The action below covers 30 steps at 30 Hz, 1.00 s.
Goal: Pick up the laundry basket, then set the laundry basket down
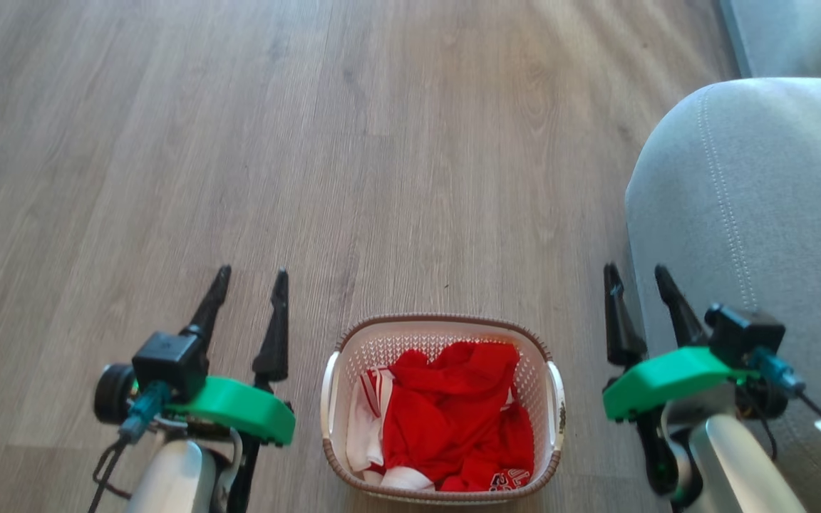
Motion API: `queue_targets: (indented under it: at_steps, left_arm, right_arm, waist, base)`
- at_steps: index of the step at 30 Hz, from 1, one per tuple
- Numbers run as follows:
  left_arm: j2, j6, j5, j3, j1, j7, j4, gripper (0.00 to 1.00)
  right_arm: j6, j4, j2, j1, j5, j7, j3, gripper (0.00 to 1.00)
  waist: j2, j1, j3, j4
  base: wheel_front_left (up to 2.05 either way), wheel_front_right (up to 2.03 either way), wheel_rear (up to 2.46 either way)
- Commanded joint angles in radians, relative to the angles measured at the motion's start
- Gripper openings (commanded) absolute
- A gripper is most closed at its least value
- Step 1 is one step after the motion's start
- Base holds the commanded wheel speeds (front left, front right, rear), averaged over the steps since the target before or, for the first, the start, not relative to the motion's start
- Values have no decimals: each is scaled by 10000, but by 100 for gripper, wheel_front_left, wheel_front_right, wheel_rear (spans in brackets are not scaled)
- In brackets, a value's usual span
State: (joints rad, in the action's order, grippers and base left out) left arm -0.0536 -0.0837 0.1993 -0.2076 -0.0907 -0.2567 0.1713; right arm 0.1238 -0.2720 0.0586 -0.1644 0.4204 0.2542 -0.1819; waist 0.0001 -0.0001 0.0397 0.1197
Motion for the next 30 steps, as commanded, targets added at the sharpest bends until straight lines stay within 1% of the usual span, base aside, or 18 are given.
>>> queue_targets:
  at_steps: [1,4,10,19,30]
  left_arm:
    - [20,-81,-10,423,-248,-51,-285,100]
    - [28,-250,110,202,-35,-51,-250,100]
    - [31,-337,194,244,239,-51,-276,100]
    - [32,-356,249,280,232,-51,-206,100]
    - [33,-277,166,300,221,-51,-257,100]
  right_arm:
    - [69,335,-82,-96,-113,75,-201,100]
    - [69,353,-83,175,-174,75,-115,100]
    - [69,620,-83,573,-357,76,129,100]
    - [69,777,-83,635,-436,76,354,100]
    - [69,772,-83,647,-409,76,254,100]
  waist:
    - [-1,1,-57,-13]
    - [-1,1,-136,-33]
    - [-1,1,-191,-40]
    - [-1,1,-202,-26]
    - [-1,1,-231,-77]
  base:
    - [0,0,0]
    - [0,0,0]
    - [0,0,0]
    - [0,0,0]
    - [0,0,0]
